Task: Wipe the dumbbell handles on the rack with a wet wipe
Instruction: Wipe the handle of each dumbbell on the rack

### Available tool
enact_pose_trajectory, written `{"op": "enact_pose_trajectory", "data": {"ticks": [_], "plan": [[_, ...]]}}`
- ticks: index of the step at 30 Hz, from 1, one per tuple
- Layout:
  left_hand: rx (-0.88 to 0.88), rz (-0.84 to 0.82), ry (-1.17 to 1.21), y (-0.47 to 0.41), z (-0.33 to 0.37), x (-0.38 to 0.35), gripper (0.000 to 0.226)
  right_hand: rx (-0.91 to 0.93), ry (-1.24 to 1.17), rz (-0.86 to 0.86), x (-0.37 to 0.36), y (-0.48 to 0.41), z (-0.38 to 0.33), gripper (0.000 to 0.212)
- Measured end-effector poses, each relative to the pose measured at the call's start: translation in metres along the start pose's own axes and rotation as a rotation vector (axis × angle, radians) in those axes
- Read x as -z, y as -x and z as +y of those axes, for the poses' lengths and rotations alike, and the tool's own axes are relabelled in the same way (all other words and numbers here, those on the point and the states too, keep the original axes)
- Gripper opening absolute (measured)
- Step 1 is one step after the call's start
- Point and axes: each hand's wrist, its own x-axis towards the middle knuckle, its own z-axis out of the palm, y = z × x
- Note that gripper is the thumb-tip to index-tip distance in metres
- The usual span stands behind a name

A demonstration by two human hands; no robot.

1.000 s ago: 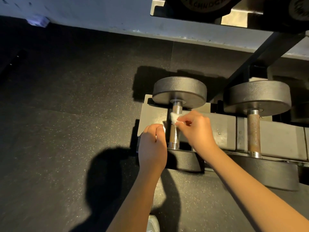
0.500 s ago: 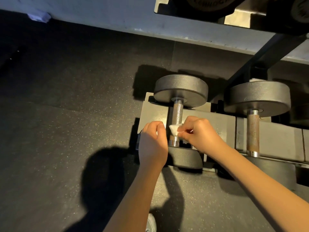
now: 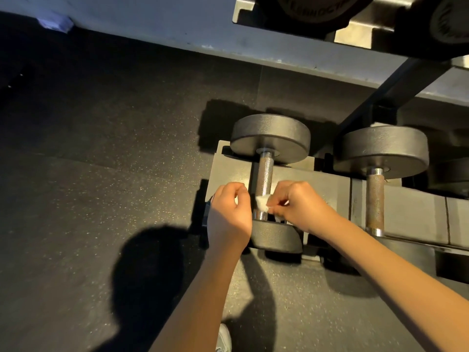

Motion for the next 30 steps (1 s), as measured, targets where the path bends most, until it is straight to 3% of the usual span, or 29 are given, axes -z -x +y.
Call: {"op": "enact_pose_trajectory", "data": {"ticks": [4,7,12,17,20,23,30], "plan": [[-0.038,-0.085,-0.001,-0.002,-0.001,0.003,0.027,0.001,-0.039,0.103,0.004,0.005,0.000,0.014],[-0.195,-0.224,0.006,-0.010,-0.003,0.007,0.033,-0.016,-0.100,0.199,0.004,0.008,-0.003,0.014],[-0.300,-0.465,-0.175,-0.032,0.013,0.006,0.037,-0.094,-0.277,0.270,0.004,0.009,-0.014,0.017],[-0.296,-0.417,-0.360,-0.047,0.022,0.005,0.027,-0.163,-0.432,0.395,-0.002,0.013,-0.015,0.021],[-0.252,-0.190,-0.304,-0.055,0.021,0.005,0.022,-0.258,-0.511,0.491,-0.015,0.017,-0.020,0.018],[-0.265,-0.045,-0.314,-0.065,0.018,-0.001,0.020,-0.353,-0.497,0.469,-0.031,0.018,-0.023,0.030],[-0.410,-0.121,-0.474,-0.072,0.015,-0.020,0.027,-0.339,-0.499,0.523,-0.035,0.018,-0.023,0.024]]}}
